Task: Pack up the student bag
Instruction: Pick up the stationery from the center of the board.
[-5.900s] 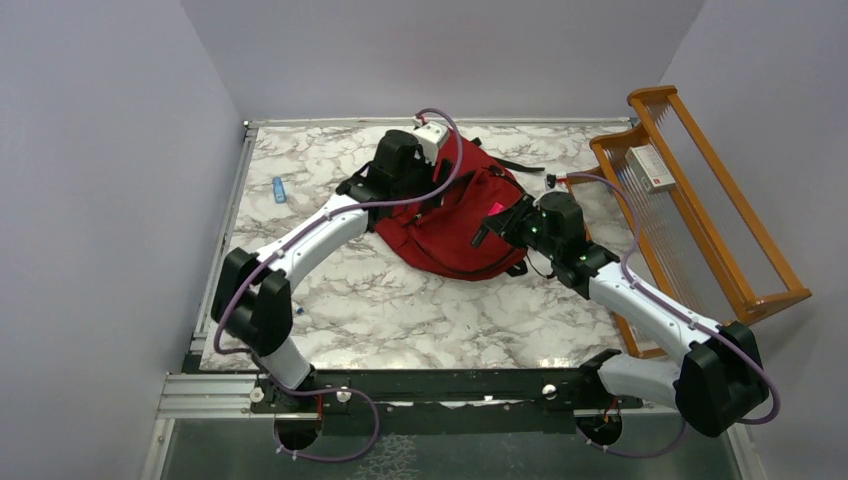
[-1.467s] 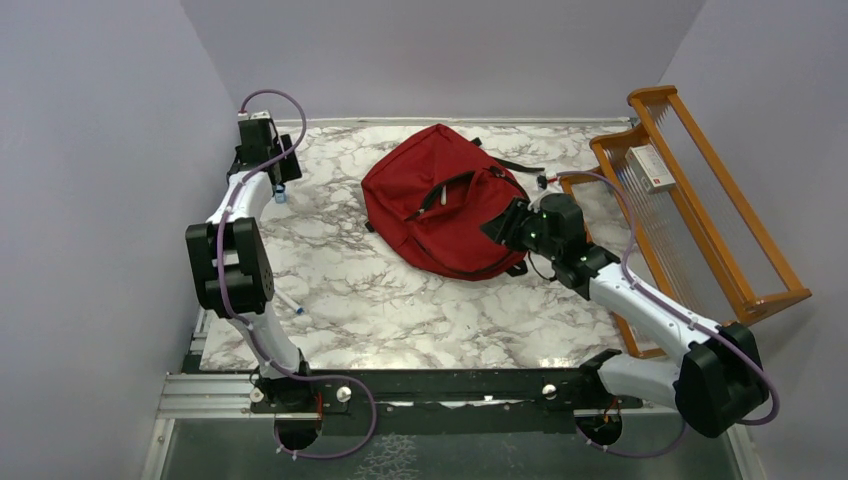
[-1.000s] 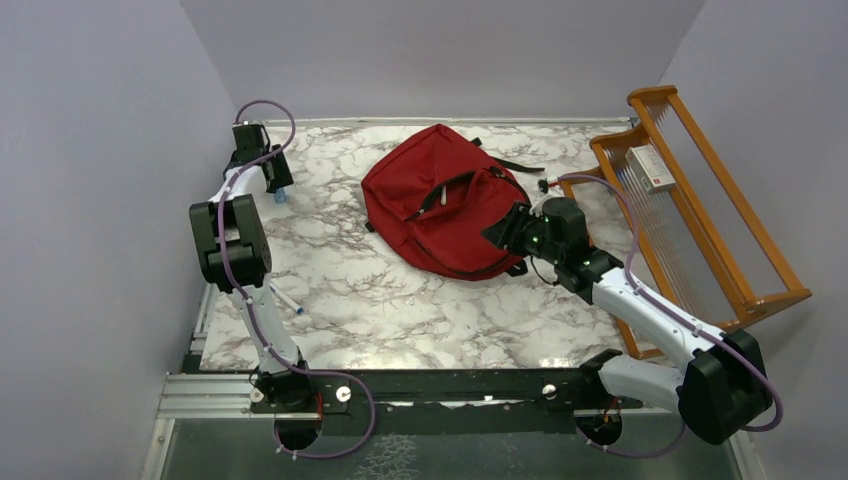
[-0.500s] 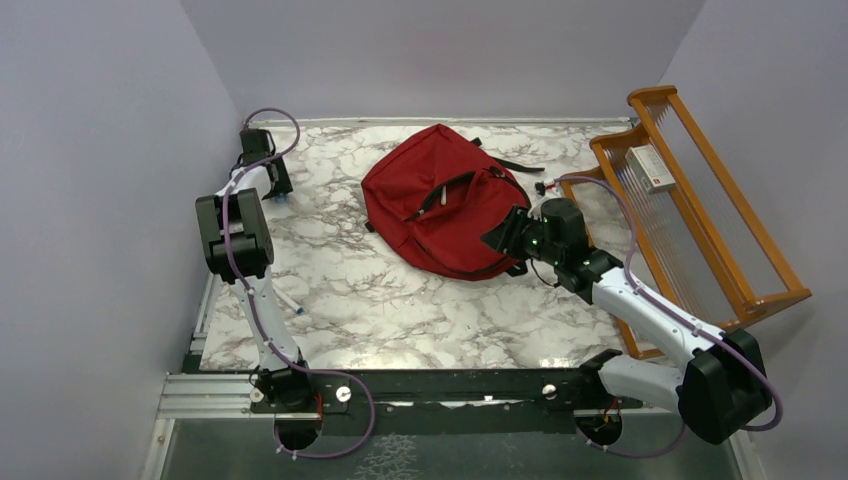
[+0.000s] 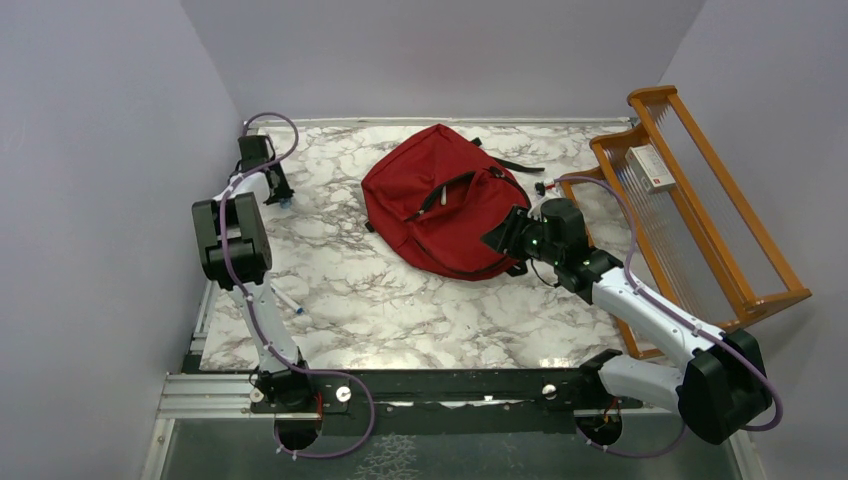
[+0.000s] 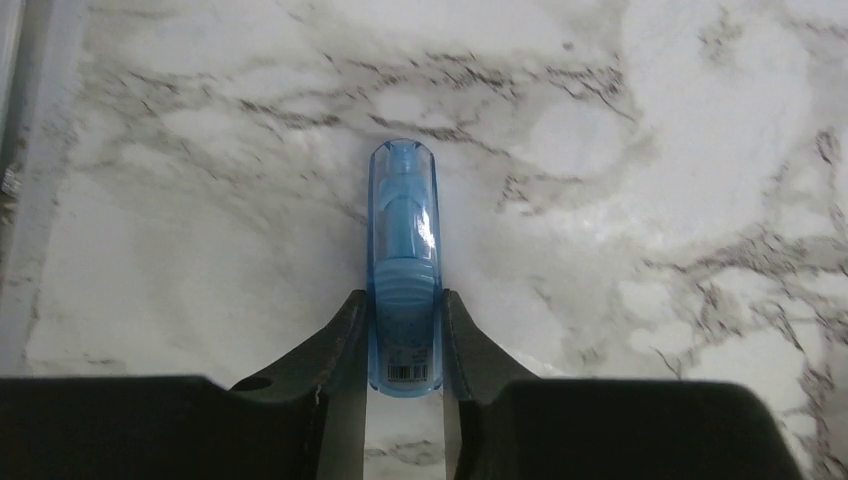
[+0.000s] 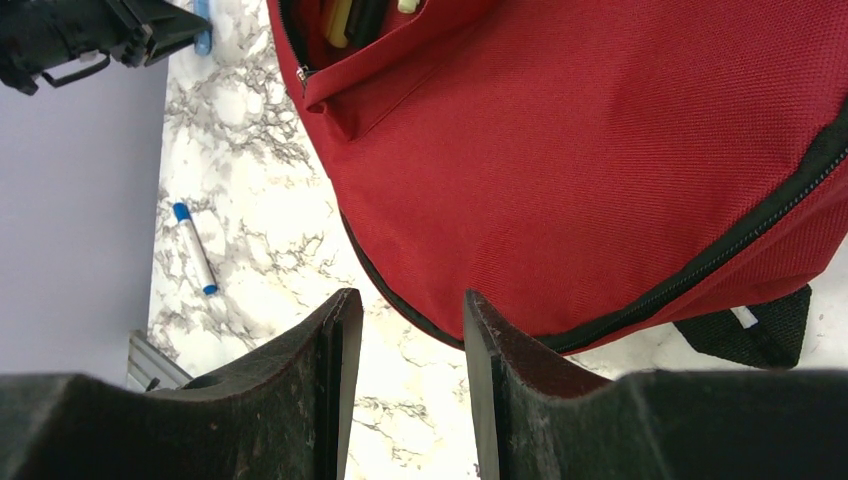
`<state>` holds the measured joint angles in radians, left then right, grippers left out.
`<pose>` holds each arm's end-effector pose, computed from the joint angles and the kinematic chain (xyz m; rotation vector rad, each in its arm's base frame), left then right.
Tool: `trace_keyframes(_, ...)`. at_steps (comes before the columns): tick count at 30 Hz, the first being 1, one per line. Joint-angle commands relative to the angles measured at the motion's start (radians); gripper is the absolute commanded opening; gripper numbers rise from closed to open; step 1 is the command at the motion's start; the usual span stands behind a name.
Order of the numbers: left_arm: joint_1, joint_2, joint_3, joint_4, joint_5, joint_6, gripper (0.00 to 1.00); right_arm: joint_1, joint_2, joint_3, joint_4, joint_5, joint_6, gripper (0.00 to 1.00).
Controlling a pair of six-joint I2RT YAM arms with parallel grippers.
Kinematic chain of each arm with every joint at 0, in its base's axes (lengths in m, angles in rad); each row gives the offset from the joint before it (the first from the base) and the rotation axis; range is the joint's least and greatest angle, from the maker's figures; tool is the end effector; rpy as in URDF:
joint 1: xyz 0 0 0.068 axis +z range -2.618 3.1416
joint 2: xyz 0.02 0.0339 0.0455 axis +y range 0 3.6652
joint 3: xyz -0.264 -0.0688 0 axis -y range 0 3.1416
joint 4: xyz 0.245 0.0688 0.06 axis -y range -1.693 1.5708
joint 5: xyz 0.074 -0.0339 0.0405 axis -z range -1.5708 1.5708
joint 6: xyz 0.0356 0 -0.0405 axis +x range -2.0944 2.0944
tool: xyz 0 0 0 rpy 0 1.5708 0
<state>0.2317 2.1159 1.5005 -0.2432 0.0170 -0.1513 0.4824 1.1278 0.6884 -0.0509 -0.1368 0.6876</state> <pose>0.4510 0.1058 0.1638 -0.4548 2.3863 0.0157 0.2196 0.1205 0.2506 0.1335 2.1667 0.8422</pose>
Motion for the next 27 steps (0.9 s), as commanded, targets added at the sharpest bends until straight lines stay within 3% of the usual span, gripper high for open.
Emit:
trace_keyframes(1, -0.032, -0.156, -0.097, 0.025, 0.172, -0.068, 0.06, -0.006, 0.005, 0.023, 0.007, -0.017, 0.013, 0.46)
trace_keyframes(5, -0.115, -0.299, -0.169, 0.053, 0.258, -0.078, 0.06, -0.007, 0.009, 0.051, 0.033, -0.025, 0.047, 0.46)
trace_keyframes(14, -0.493, -0.645, -0.427, 0.278, 0.388, -0.14, 0.03, -0.007, 0.012, 0.124, 0.103, 0.001, 0.186, 0.48)
trace_keyframes(22, -0.764, -0.709, -0.45, 0.321, 0.327, -0.16, 0.0, -0.007, 0.029, 0.165, 0.162, -0.025, 0.22, 0.49)
trace_keyframes(27, -0.842, -0.687, -0.444, 0.331, 0.309, -0.166, 0.0, -0.007, 0.05, 0.166, 0.176, -0.043, 0.236, 0.51)
